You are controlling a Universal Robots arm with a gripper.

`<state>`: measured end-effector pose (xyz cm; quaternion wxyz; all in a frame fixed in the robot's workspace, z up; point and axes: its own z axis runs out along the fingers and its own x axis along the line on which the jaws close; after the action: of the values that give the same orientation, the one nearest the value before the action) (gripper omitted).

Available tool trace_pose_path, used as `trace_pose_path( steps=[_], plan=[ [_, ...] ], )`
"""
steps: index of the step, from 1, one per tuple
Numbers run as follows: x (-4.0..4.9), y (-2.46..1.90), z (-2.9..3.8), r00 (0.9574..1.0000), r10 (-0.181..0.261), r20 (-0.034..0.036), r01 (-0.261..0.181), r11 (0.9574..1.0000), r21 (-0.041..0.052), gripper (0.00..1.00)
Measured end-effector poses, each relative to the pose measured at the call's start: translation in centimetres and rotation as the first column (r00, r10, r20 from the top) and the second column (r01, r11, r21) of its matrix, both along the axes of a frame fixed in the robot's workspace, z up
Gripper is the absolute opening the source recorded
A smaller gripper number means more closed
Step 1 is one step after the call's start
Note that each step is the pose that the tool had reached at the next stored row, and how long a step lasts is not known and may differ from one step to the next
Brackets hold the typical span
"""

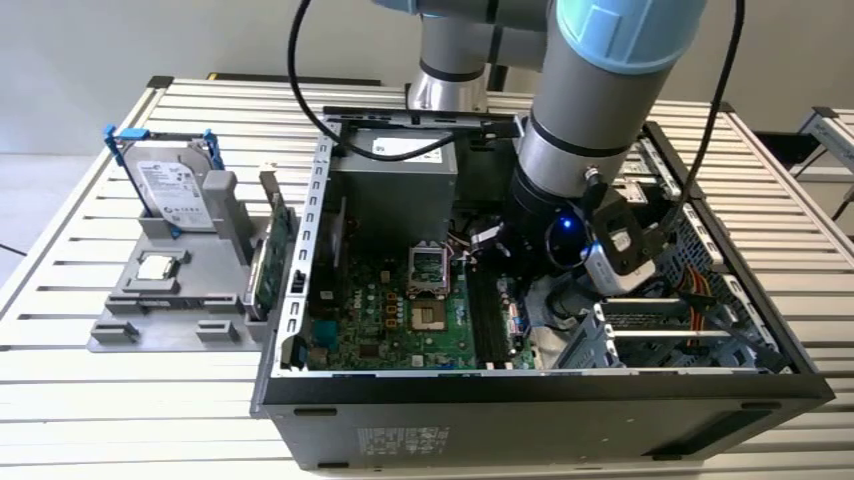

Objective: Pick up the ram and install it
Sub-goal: 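Insert the ram into the slot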

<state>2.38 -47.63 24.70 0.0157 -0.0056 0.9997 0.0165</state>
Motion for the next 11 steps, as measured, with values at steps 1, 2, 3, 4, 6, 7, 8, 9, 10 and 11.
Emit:
trace_pose_path(
  steps=[1, 2, 3, 4, 6, 7, 8, 9, 10, 11],
  plan=[
    [0.00, 0.07, -0.17, 1.0000, 0.000, 0.0000, 0.000, 1.0000, 0.0000, 0.00],
    [0.00, 0.12, -0.35, 1.0000, 0.000, 0.0000, 0.000, 1.0000, -0.0001, 0.00],
    [0.00, 0.16, -0.52, 1.0000, 0.000, 0.0000, 0.000, 1.0000, 0.0000, 0.00],
    [0.00, 0.19, -0.67, 1.0000, 0.001, 0.0000, -0.001, 1.0000, 0.0000, 0.00],
    [0.00, 0.24, -1.00, 1.0000, 0.001, 0.0000, -0.001, 1.0000, -0.0001, 0.00],
    [0.00, 0.25, -1.16, 1.0000, 0.001, -0.0001, -0.001, 1.0000, -0.0003, 0.00],
    [0.00, 0.27, -1.32, 1.0000, 0.001, 0.0000, -0.001, 1.0000, -0.0001, 0.00],
    [0.00, 0.28, -1.46, 1.0000, 0.002, 0.0000, -0.002, 1.0000, -0.0001, 0.00],
    [0.00, 0.29, -1.61, 1.0000, 0.002, 0.0000, -0.002, 1.0000, 0.0000, 0.00],
    [0.00, 0.30, -1.73, 1.0000, 0.002, 0.0000, -0.002, 1.0000, 0.0000, 0.00]
  ],
)
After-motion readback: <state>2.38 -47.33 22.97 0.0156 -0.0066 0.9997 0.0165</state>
